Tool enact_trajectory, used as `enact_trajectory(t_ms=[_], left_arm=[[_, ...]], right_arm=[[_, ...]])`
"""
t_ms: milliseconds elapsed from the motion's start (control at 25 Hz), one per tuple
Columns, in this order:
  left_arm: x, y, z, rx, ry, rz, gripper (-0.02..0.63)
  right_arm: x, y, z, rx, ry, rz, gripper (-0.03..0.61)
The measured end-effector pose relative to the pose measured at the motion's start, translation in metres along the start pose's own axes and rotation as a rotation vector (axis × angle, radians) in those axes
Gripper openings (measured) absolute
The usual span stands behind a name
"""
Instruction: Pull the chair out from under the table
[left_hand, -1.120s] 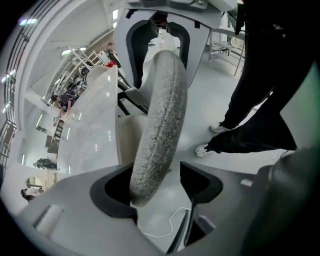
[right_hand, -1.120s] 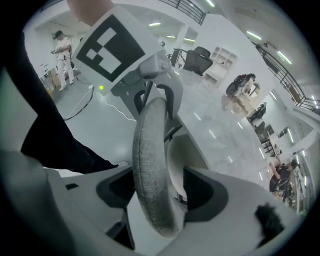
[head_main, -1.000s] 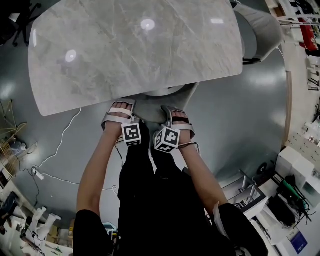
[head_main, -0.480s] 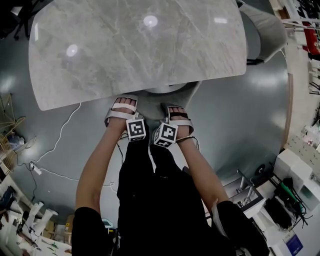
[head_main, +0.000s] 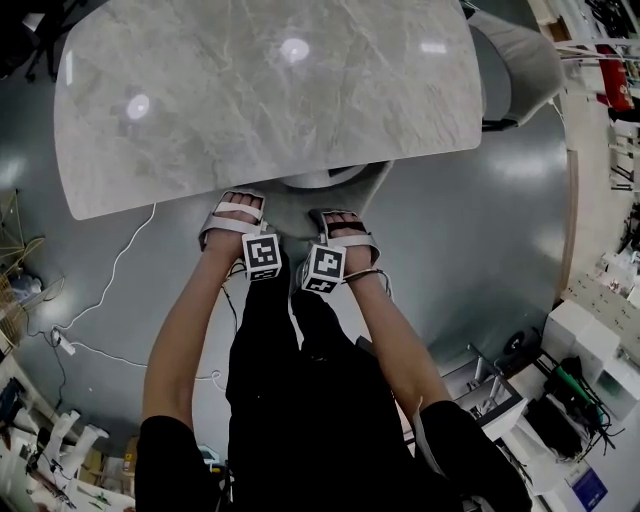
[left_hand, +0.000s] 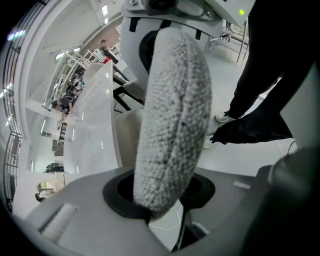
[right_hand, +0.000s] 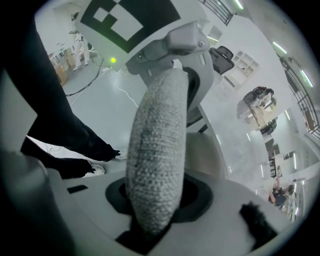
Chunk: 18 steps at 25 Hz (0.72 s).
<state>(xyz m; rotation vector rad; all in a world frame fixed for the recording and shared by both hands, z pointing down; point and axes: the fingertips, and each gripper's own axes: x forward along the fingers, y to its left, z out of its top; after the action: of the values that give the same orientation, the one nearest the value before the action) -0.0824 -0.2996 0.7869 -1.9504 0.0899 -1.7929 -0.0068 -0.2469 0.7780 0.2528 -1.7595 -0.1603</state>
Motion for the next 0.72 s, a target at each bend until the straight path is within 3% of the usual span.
enact_trajectory(t_ms=[280, 720], left_arm=[[-0.007, -0.019, 0.01, 0.006, -0.004, -0.035, 0.127], [-0.024, -0.052, 0.033, -0.08, 0.005, -0.09, 0.112]], right_arm=[[-0.005, 0.013, -0.008, -0.059, -0.006, 0.019, 0.112], [-0.019, 0.037, -0.024, -0.189, -0.033, 0.054, 0.103]])
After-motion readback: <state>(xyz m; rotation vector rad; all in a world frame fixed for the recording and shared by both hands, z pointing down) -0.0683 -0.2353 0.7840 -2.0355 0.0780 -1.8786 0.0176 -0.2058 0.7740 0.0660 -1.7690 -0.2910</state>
